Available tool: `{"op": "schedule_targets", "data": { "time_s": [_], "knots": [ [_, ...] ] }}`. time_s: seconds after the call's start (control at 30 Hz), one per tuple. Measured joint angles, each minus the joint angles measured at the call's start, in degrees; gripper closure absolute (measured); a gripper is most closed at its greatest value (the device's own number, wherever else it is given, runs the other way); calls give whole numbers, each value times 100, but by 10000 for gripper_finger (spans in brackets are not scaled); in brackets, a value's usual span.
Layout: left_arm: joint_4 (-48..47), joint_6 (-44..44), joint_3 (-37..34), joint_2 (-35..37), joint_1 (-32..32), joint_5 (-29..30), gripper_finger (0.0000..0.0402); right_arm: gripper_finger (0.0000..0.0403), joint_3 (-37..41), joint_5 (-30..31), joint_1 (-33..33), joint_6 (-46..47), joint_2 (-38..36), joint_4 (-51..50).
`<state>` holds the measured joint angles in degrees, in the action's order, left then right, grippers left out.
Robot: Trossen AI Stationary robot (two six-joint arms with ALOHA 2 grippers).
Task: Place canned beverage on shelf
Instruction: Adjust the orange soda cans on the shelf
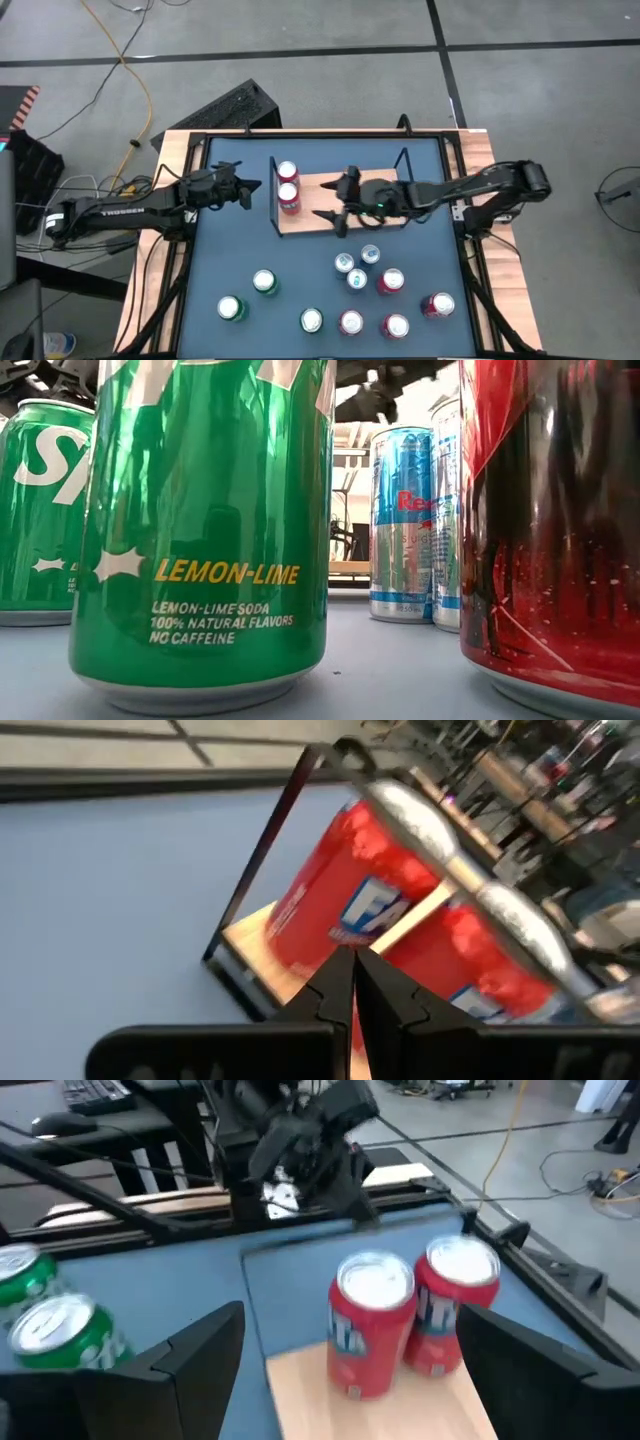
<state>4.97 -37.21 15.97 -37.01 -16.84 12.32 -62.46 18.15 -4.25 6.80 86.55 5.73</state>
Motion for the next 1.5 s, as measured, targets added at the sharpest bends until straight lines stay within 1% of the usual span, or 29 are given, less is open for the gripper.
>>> {"op": "schedule_targets", "data": {
  "time_s": [0.1, 0.27, 0.53, 0.67, 0.87, 0.97, 1.2, 1.5],
  "knots": [
    [-96, 11, -2, -13, 63, 4, 401, 55, -596, 0, 97, -187, 467, -280],
    [-213, 6, -2, -13, 139, 26, 401, 55, -1296, -2, 225, -279, 1150, -642],
    [-214, 30, -2, -15, 173, 80, 401, 55, -1819, -2, 318, -279, 1850, -730],
    [-257, 24, -2, -15, 173, 135, 401, 55, -1835, 24, 363, -275, 2014, -685],
    [-274, 13, -2, -15, 173, 192, 401, 55, -1831, 348, 442, -275, 2065, -690],
    [-294, 11, -2, -15, 173, 200, 401, 55, -1831, 633, 508, -234, 2065, -752],
    [-301, 11, -2, -15, 173, 202, 401, 55, -1837, 699, 699, -171, 2044, -1129],
    [-305, 11, -2, -15, 173, 202, 401, 55, -1836, 860, 639, -81, 1934, -1427]
  ]
}}
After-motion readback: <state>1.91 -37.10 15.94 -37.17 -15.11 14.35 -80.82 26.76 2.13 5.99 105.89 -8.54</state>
